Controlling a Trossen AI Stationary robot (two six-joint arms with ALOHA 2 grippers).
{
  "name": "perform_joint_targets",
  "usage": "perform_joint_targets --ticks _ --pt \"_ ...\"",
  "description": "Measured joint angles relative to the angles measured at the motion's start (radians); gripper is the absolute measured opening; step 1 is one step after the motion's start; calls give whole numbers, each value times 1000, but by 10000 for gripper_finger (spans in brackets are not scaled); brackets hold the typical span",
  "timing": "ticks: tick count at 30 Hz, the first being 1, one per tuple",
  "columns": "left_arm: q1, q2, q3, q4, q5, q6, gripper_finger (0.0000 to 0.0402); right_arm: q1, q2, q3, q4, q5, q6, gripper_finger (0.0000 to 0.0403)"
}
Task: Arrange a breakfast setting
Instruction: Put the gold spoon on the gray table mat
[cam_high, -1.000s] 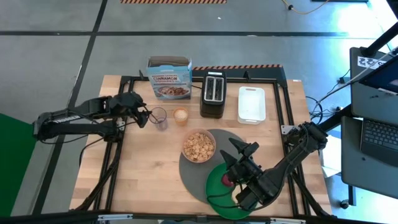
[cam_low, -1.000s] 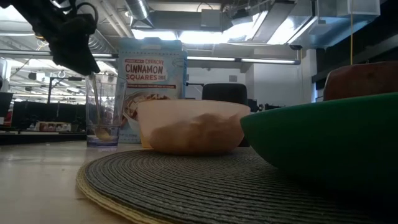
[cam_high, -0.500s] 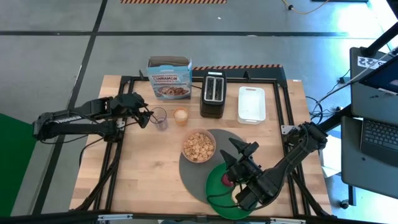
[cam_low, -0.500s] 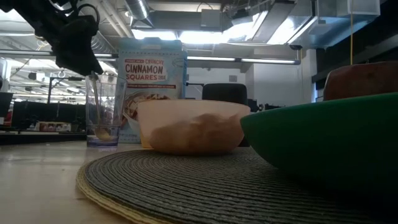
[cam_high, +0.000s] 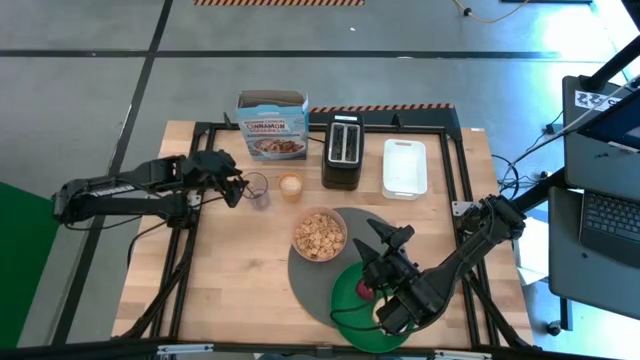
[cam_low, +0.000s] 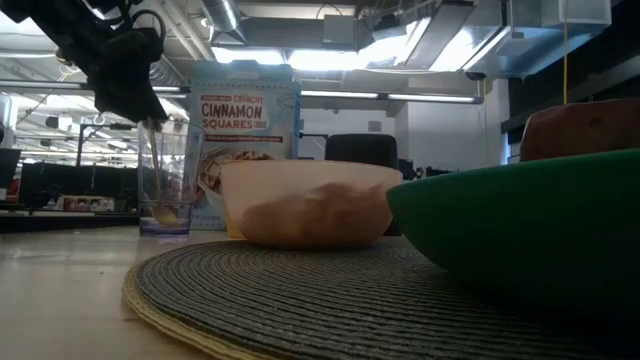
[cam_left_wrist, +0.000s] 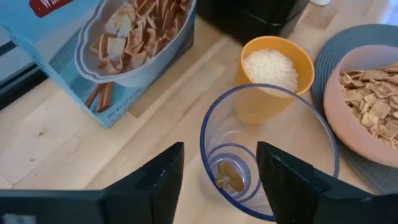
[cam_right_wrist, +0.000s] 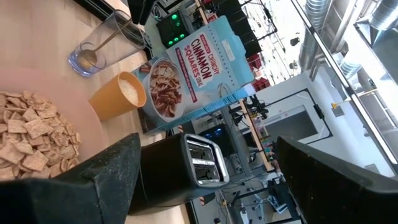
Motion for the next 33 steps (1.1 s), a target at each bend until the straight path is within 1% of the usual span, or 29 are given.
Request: perform_joint_targets --ticks 4,8,20,23,33 --pt "0 -1 0 14 0 0 167 0 0 0 0 0 0 341" --pt "0 -1 0 17 0 0 151 0 0 0 0 0 0 341" --pt "0 -1 0 17 0 -26 147 0 0 0 0 -1 0 341" --pt "0 -1 0 17 0 -34 141 0 0 0 0 -1 0 341" --pt "-44 -1 0 19 -11 -52 87 0 0 0 0 -1 0 341"
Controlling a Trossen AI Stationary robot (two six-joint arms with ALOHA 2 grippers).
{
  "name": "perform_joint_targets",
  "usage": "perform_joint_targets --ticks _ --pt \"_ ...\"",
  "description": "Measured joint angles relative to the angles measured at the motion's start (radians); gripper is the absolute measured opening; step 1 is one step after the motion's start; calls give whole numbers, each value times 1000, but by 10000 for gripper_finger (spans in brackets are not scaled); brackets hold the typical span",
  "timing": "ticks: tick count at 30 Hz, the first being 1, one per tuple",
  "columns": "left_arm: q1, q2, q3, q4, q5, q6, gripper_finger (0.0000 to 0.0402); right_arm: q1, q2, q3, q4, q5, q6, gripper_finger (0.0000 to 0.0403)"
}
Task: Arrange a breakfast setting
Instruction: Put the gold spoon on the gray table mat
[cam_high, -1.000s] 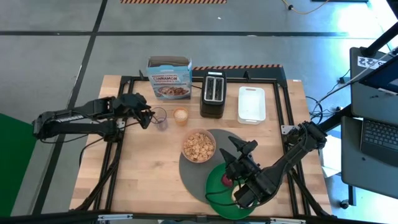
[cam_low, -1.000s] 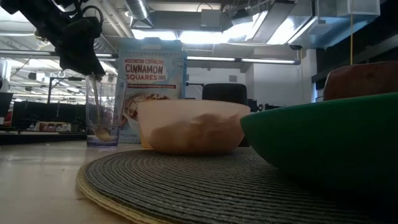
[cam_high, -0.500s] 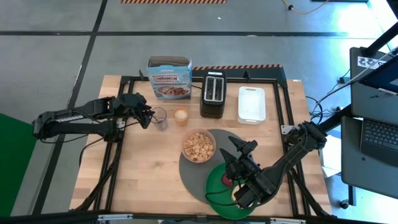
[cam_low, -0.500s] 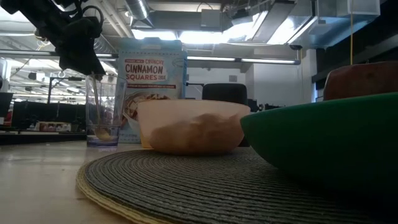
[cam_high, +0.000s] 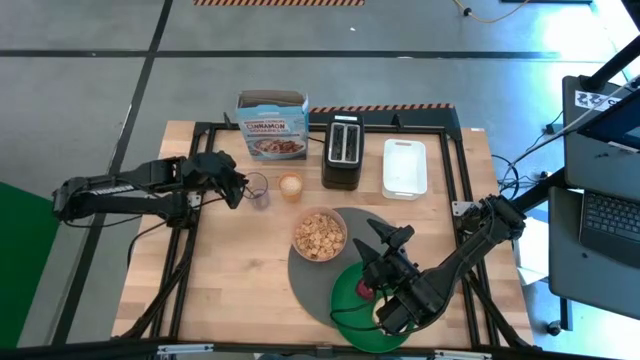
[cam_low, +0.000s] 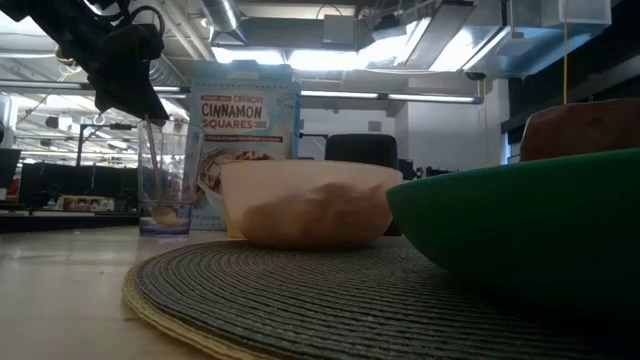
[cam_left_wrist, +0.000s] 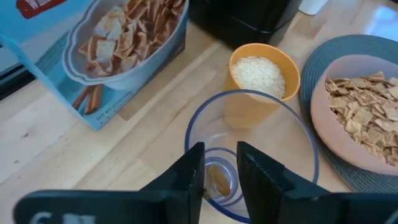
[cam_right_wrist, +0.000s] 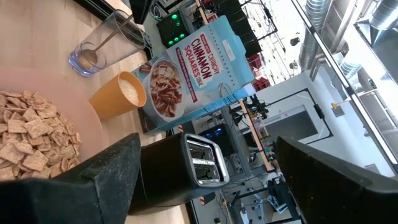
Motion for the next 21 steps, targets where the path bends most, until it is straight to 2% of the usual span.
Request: perform_joint_targets --ticks 17,21 --pt "-50 0 0 22 -76 0 7 0 0 0 0 0 0 341" --pt "-65 0 0 38 -77 0 3 0 0 0 0 0 0 341"
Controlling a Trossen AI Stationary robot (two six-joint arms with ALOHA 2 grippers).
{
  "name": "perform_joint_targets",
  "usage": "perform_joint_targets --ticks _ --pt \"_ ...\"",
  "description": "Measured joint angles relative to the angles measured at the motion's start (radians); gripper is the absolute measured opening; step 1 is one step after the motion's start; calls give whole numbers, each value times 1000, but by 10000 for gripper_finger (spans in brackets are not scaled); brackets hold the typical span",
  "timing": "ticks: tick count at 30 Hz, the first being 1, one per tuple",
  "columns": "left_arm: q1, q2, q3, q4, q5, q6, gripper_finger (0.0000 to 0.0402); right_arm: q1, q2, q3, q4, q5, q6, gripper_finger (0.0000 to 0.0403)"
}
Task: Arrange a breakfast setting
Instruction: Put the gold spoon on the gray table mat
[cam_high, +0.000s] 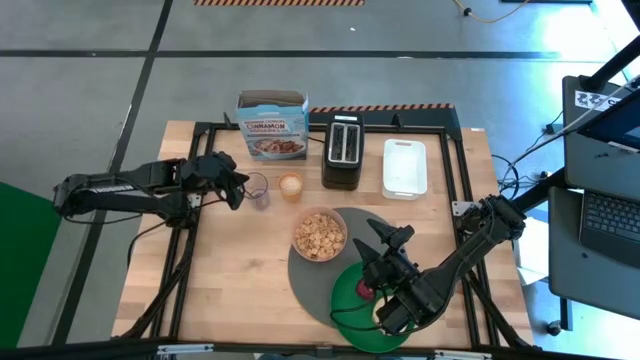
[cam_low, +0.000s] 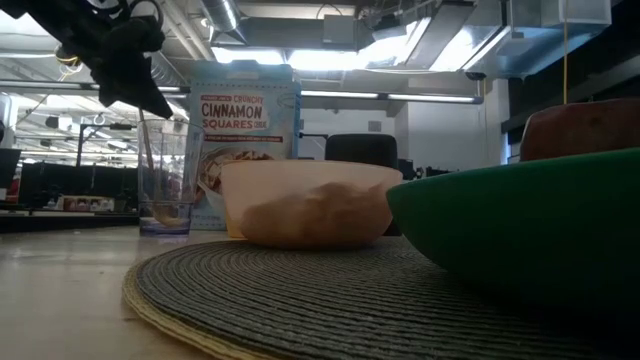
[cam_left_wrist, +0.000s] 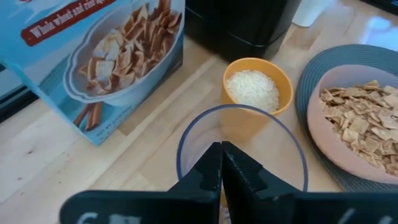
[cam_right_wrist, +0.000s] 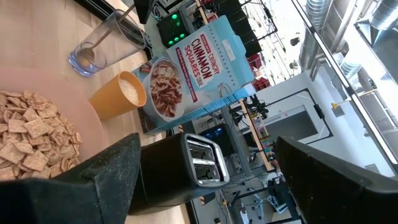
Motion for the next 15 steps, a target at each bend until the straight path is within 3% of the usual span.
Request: perform_joint_targets --ticks 10,15 --pt "-5 -44 1 45 -12 39 8 0 0 0 0 -16 0 341" --pt "-5 -80 1 25 34 34 52 0 0 0 0 -26 0 341"
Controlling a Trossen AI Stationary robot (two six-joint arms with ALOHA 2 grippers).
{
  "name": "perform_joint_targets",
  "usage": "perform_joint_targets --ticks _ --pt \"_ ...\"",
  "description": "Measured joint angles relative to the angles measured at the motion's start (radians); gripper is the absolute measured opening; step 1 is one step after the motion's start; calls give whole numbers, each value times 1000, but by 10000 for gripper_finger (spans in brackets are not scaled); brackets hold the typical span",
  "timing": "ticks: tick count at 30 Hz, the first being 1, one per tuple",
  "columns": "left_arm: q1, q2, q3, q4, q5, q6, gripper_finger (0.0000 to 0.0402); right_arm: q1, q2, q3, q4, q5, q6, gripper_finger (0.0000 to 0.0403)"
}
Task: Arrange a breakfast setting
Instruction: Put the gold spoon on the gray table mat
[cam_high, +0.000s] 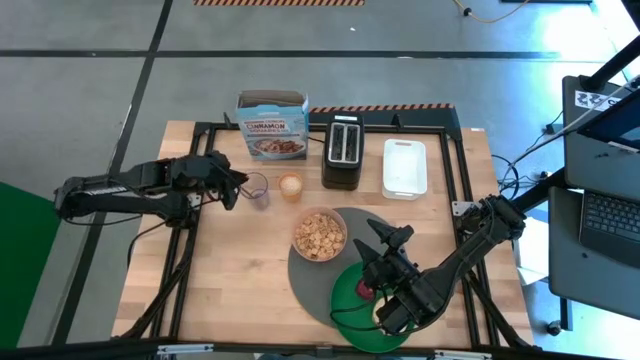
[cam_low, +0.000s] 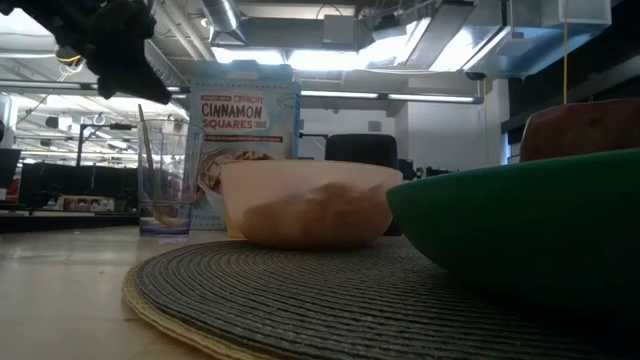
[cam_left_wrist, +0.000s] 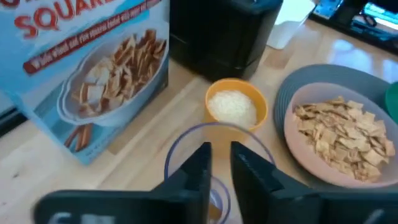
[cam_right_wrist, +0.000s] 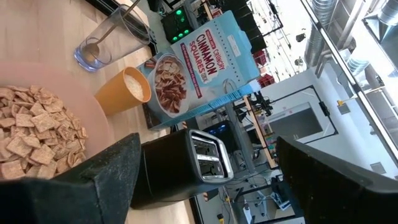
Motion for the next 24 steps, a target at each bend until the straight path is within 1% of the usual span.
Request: perform_joint_targets --ticks 7,11,16,19,24 --pt "0 -21 0 -198 5 -130 139 0 0 0 0 0 0 341" --pt "0 -21 0 -221 2 -151 171 0 0 0 0 1 0 341" --pt "0 -21 0 -221 -35 -139 187 0 0 0 2 1 0 341" --pt "0 -10 0 -206 -35 -110 188 0 0 0 2 2 0 341" --pt "0 19 0 -154 -16 -104 179 0 0 0 2 2 0 341"
